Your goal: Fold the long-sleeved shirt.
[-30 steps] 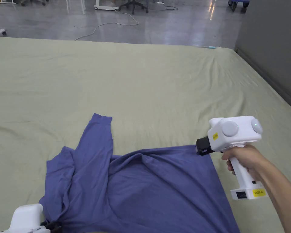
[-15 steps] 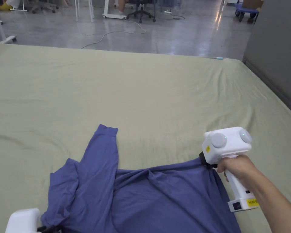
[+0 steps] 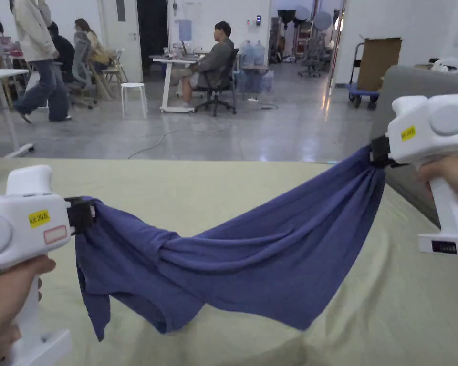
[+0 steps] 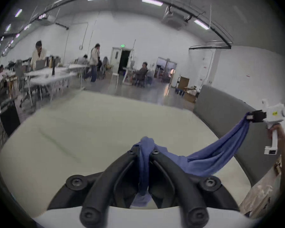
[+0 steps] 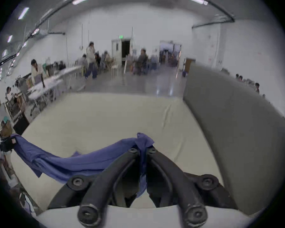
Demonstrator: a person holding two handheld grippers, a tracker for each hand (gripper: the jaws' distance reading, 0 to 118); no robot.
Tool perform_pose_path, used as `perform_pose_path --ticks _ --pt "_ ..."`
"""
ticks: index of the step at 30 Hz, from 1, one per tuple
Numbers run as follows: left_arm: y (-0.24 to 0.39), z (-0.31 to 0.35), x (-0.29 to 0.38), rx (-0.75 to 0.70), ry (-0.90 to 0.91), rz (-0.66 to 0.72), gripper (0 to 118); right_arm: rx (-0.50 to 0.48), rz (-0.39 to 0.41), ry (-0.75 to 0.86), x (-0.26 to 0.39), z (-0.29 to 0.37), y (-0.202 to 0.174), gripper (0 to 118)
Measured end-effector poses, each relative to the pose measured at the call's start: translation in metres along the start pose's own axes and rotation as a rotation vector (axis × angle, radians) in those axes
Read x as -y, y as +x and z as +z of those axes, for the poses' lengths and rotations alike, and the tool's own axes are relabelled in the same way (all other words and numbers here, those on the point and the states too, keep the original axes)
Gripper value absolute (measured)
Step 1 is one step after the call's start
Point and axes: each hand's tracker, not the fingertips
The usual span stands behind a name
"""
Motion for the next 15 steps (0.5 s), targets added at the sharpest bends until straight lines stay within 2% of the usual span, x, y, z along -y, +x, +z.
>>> perform_pose_path --ticks 4,8,10,15 --pt "0.019 -0.025 -0.1 0.049 0.049 0.008 6 0.124 0.007 0.115 -0.089 0.027 0.006 1" --pt "0.036 -0.053 -0.175 0.041 0.063 0.006 6 0.173 -0.1 0.19 -0.147 0.039 0.02 1" --pt "0.04 -0.063 -0.195 0.041 0.068 0.01 6 0.177 -0.135 0.234 -0.162 0.045 0.025 1" --pt "0.058 -0.06 -0.213 0.038 0.1 0.025 6 0.232 -0.132 0.25 -0.176 0.041 0.035 1"
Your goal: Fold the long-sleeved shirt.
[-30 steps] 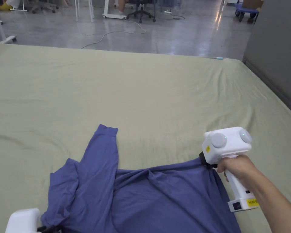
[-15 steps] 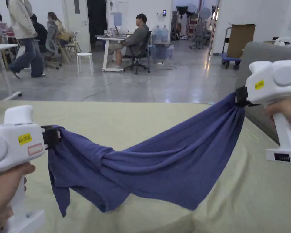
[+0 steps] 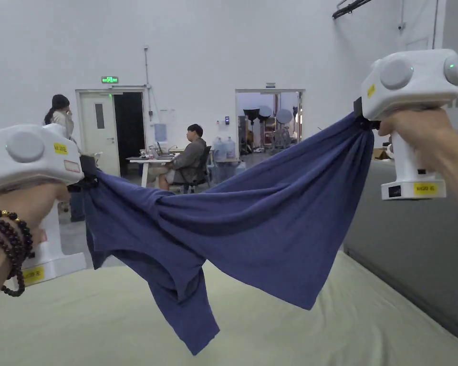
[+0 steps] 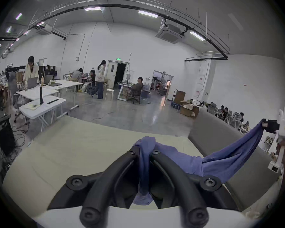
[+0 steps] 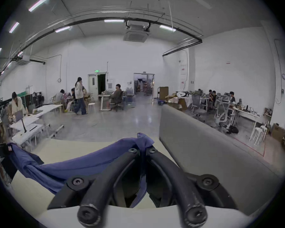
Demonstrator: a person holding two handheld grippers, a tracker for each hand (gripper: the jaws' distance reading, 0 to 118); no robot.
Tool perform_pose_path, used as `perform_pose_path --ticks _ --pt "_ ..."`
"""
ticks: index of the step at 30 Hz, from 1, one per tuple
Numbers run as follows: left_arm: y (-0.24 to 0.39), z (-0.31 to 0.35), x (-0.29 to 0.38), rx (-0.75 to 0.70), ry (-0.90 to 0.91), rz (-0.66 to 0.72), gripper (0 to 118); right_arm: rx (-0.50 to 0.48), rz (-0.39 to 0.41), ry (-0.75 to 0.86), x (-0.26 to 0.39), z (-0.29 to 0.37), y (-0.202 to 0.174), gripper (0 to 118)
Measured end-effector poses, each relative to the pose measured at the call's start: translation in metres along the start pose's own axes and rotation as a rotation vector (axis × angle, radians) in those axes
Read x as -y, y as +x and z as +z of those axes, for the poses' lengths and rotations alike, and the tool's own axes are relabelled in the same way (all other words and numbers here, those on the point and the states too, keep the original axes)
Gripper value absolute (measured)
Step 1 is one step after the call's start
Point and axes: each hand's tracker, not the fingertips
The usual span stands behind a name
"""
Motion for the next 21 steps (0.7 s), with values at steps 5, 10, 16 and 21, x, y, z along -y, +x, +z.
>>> perform_pose_path --ticks 5,10,16,21 --pt "-0.009 -0.024 0.031 -0.005 -0.064 -0.042 6 -0.028 -0.074 -0.062 0.037 -0.024 0.011 1" --pt "-0.032 -0.057 0.124 -0.017 -0.211 -0.024 6 -0.041 -0.047 -0.195 0.133 -0.069 0.001 1" --pt "-0.06 -0.094 0.271 -0.043 -0.454 -0.005 6 -0.072 -0.027 -0.442 0.304 -0.12 -0.025 1" --pt "-0.087 -0.096 0.32 -0.027 -0.521 0.041 6 -0.082 -0.036 -0.525 0.38 -0.126 -0.027 1"
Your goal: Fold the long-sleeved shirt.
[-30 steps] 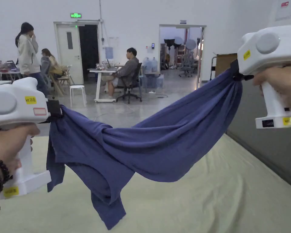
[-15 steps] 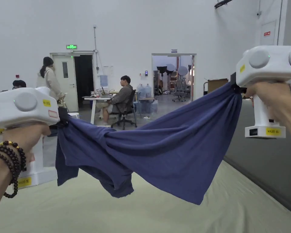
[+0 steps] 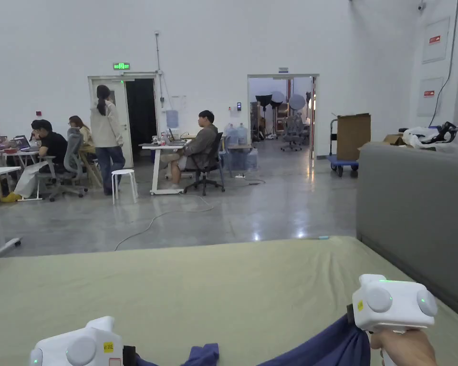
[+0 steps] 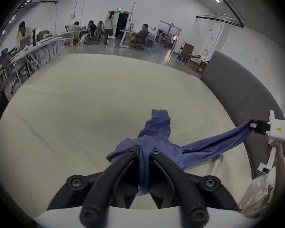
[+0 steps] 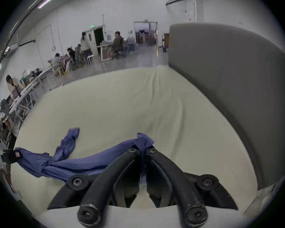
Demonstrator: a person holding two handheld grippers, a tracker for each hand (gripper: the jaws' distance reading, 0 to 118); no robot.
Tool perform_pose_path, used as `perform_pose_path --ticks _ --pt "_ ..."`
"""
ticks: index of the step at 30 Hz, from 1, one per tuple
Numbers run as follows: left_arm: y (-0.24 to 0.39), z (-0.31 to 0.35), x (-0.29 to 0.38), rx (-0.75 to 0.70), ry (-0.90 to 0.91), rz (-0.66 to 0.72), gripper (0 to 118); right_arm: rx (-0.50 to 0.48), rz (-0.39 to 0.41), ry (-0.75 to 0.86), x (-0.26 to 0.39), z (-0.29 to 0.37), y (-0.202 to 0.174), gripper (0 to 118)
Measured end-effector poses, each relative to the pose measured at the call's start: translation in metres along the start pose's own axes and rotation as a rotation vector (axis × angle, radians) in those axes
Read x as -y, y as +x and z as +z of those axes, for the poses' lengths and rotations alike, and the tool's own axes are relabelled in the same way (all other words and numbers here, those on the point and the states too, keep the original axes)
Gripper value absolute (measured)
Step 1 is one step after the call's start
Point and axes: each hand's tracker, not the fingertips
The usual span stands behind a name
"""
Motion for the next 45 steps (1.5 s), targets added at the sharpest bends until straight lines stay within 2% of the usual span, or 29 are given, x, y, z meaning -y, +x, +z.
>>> perform_pose_path --ticks 6,11,13,15,17,19,23,24,25,26,27,28,30,32,34,35,36,37,38,39,40,45 --pt "-0.013 0.049 0.033 0.054 0.086 -0.028 6 -0.068 0.031 0.015 0.049 0.047 0.017 1" --pt "-0.001 0.097 0.139 -0.003 0.091 -0.085 6 -0.145 0.092 -0.041 0.139 0.1 0.041 1" --pt "-0.005 0.102 0.187 0.005 0.045 -0.057 6 -0.17 0.086 -0.094 0.184 0.115 0.053 1" --pt "-0.003 0.112 0.231 0.005 0.006 -0.033 6 -0.172 0.12 -0.164 0.224 0.123 0.062 1" --pt "-0.004 0.119 0.266 -0.025 -0.01 -0.029 6 -0.154 0.205 -0.242 0.267 0.128 0.068 1" --pt "-0.016 0.113 0.283 -0.054 -0.033 -0.01 6 -0.137 0.252 -0.302 0.292 0.129 0.072 1" --pt "-0.025 0.11 0.297 -0.087 -0.06 -0.011 6 -0.136 0.236 -0.344 0.32 0.118 0.081 1" --pt "-0.027 0.11 0.298 -0.089 -0.065 0.003 10 -0.135 0.232 -0.344 0.323 0.115 0.084 5" --pt "-0.028 0.111 0.298 -0.087 -0.07 0.032 24 -0.13 0.225 -0.346 0.323 0.114 0.084 15" --pt "-0.029 0.113 0.299 -0.088 -0.079 0.059 62 -0.129 0.209 -0.338 0.321 0.116 0.084 47" --pt "-0.03 0.115 0.299 -0.093 -0.082 0.072 92 -0.13 0.202 -0.331 0.319 0.119 0.084 78" --pt "-0.031 0.118 0.298 -0.086 -0.088 0.079 111 -0.122 0.203 -0.329 0.316 0.126 0.084 102" --pt "-0.025 0.131 0.299 -0.074 -0.074 0.085 116 -0.116 0.208 -0.305 0.308 0.138 0.084 108" --pt "-0.022 0.145 0.291 -0.054 -0.015 0.094 116 -0.13 0.192 -0.21 0.291 0.158 0.086 108" --pt "-0.009 0.158 0.284 -0.046 0.003 0.092 116 -0.123 0.171 -0.187 0.277 0.17 0.084 108" --pt "-0.005 0.164 0.279 -0.035 0.013 0.09 114 -0.123 0.16 -0.175 0.271 0.176 0.083 105" --pt "-0.001 0.169 0.275 -0.016 0.046 0.085 103 -0.129 0.153 -0.155 0.269 0.181 0.082 97" --pt "0.002 0.174 0.271 0.0 0.076 0.066 76 -0.126 0.153 -0.136 0.267 0.185 0.08 80" --pt "0.012 0.181 0.269 -0.008 0.087 0.048 21 -0.125 0.163 -0.121 0.267 0.187 0.076 34" --pt "0.018 0.182 0.268 -0.037 0.088 0.023 0 -0.12 0.163 -0.126 0.267 0.186 0.073 0" --pt "0.023 0.185 0.266 -0.061 0.111 -0.001 0 -0.12 0.162 -0.123 0.27 0.184 0.072 0" --pt "0.032 0.191 0.267 0.014 0.094 0.007 0 -0.129 0.182 -0.174 0.281 0.174 0.068 0"
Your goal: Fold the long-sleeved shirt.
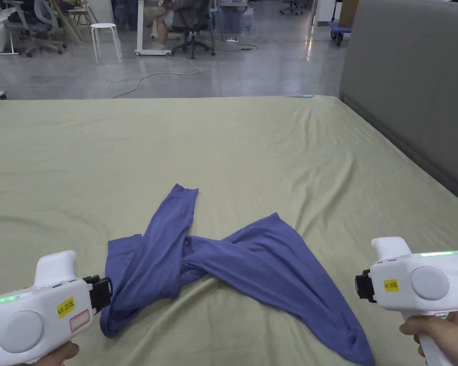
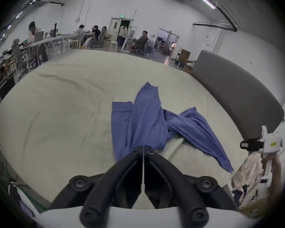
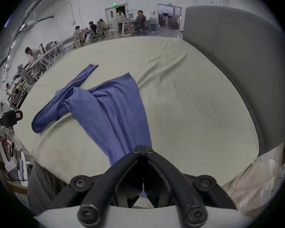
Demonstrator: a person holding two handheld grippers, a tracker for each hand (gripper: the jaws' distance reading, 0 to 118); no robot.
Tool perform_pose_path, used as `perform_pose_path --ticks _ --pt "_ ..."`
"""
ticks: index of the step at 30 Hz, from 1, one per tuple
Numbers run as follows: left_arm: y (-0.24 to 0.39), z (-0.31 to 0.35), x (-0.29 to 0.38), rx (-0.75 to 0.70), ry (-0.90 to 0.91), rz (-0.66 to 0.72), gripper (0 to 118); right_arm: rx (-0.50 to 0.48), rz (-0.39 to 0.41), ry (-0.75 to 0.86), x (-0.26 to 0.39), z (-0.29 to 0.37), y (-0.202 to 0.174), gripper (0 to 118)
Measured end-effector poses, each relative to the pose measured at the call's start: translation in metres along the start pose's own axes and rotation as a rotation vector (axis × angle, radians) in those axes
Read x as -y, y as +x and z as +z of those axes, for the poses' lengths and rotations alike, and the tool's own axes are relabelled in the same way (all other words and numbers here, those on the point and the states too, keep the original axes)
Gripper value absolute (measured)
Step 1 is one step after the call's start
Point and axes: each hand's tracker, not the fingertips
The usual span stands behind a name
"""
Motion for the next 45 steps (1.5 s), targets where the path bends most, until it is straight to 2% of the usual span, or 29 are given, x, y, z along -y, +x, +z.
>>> perform_pose_path --ticks 3,4,5,6,7,8,9,12,16,17,18,19,20,21,22,24,25,26,27,32,37,40,43,44,45 --pt "0.0 0.001 0.001 -0.005 -0.004 -0.004 0 -0.003 0.004 -0.007 0.003 -0.001 -0.002 2" --pt "0.0 0.001 0.002 0.001 -0.008 0.004 0 -0.01 -0.006 -0.01 0.004 -0.003 -0.001 27" --pt "-0.004 0.0 0.002 0.004 -0.013 0.013 0 -0.023 -0.017 -0.019 0.004 -0.006 0.001 79" --pt "-0.004 0.0 0.003 0.002 -0.014 0.015 0 -0.034 -0.019 -0.052 0.005 -0.01 0.002 103" --pt "-0.003 0.0 0.004 -0.003 -0.016 0.013 0 -0.022 -0.009 -0.102 0.008 -0.017 -0.001 104" --pt "-0.002 0.0 0.006 -0.006 -0.018 0.013 0 -0.007 0.013 -0.102 0.014 -0.022 -0.002 97" --pt "-0.006 -0.002 0.005 -0.006 -0.02 0.016 0 0.001 0.03 -0.108 0.017 -0.026 -0.002 94" --pt "-0.008 -0.003 0.006 -0.003 -0.029 0.026 0 0.06 0.064 -0.19 0.03 -0.048 -0.006 93" --pt "-0.01 -0.011 0.003 -0.009 -0.049 0.019 0 0.007 0.08 -0.249 0.042 -0.069 -0.009 78" --pt "-0.011 -0.014 0.001 -0.005 -0.054 0.018 0 0.008 0.092 -0.262 0.045 -0.075 -0.011 49" --pt "-0.01 -0.015 -0.001 -0.004 -0.056 0.018 0 0.012 0.1 -0.256 0.046 -0.076 -0.013 33" --pt "-0.008 -0.016 -0.003 0.002 -0.059 0.017 0 0.025 0.12 -0.249 0.042 -0.073 -0.016 32" --pt "-0.006 -0.018 -0.006 0.015 -0.058 0.013 0 0.022 0.142 -0.26 0.04 -0.071 -0.017 24" --pt "-0.006 -0.022 -0.01 0.022 -0.057 0.011 3 0.026 0.153 -0.249 0.039 -0.07 -0.017 7" --pt "-0.002 -0.025 -0.016 0.026 -0.051 0.009 16 0.027 0.141 -0.237 0.038 -0.069 -0.016 4" --pt "0.009 -0.032 -0.03 0.05 -0.029 -0.01 85 0.017 0.117 -0.246 0.032 -0.066 -0.016 3" --pt "0.013 -0.041 -0.039 0.063 -0.035 -0.023 111 0.011 0.098 -0.217 0.032 -0.064 -0.015 3" --pt "0.019 -0.049 -0.049 0.073 -0.046 -0.046 118 0.012 0.086 -0.204 0.031 -0.062 -0.014 3" --pt "0.026 -0.054 -0.061 0.107 0.009 -0.076 118 0.012 0.085 -0.205 0.027 -0.063 -0.012 4" --pt "0.064 -0.121 -0.106 0.076 -0.143 -0.203 118 -0.01 0.082 -0.198 0.018 -0.064 -0.012 4" --pt "0.11 -0.209 -0.125 0.187 -0.316 -0.378 117 -0.019 0.079 -0.219 0.022 -0.07 -0.016 4" --pt "0.13 -0.258 -0.115 0.202 -0.459 -0.422 103 -0.026 0.071 -0.239 0.025 -0.075 -0.016 4" --pt "0.133 -0.29 -0.098 0.146 -0.501 -0.475 69 -0.024 0.074 -0.242 0.025 -0.075 -0.015 4" --pt "0.133 -0.299 -0.092 0.1 -0.52 -0.485 66 -0.027 0.069 -0.244 0.024 -0.075 -0.014 4" --pt "0.127 -0.307 -0.09 0.12 -0.529 -0.484 65 -0.03 0.065 -0.245 0.024 -0.075 -0.013 4"
